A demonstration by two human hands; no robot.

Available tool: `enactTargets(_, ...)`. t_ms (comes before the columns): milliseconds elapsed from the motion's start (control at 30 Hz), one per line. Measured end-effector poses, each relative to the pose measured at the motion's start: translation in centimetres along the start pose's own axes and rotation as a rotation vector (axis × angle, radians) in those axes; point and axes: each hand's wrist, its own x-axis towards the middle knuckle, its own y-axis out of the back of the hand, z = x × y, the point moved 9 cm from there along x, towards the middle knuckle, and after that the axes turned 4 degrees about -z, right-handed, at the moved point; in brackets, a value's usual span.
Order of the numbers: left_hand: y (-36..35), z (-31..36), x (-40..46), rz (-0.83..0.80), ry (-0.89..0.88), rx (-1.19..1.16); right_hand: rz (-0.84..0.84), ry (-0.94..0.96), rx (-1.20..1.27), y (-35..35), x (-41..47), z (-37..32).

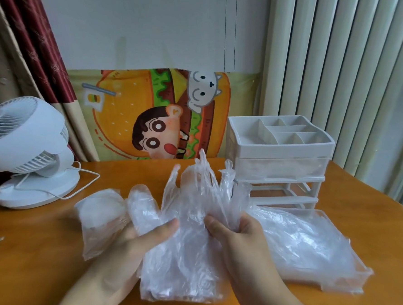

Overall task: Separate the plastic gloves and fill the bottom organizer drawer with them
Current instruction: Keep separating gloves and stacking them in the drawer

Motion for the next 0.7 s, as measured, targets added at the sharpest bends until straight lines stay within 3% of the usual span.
enactTargets(167,3.4,-1.0,1.1,0.351,-0.045,0.044,0.023,-0.012,-0.017,0.6,0.2,0.1)
enactTargets(267,3.4,-1.4,1.6,0.259,-0.05,-0.108,0.026,-0.031,-0.002,0.7,0.3,0.3)
enactTargets(467,2.4,-1.2,2.0,0.078,-0.049,-0.074,-0.02,0.003,-0.07,0.3,0.3,0.1)
enactTargets(700,3.9,-0.7,1.5,0.365,-0.152,0.09,-0.216,-0.082,-0.025,-1.7,-0.2,0.7)
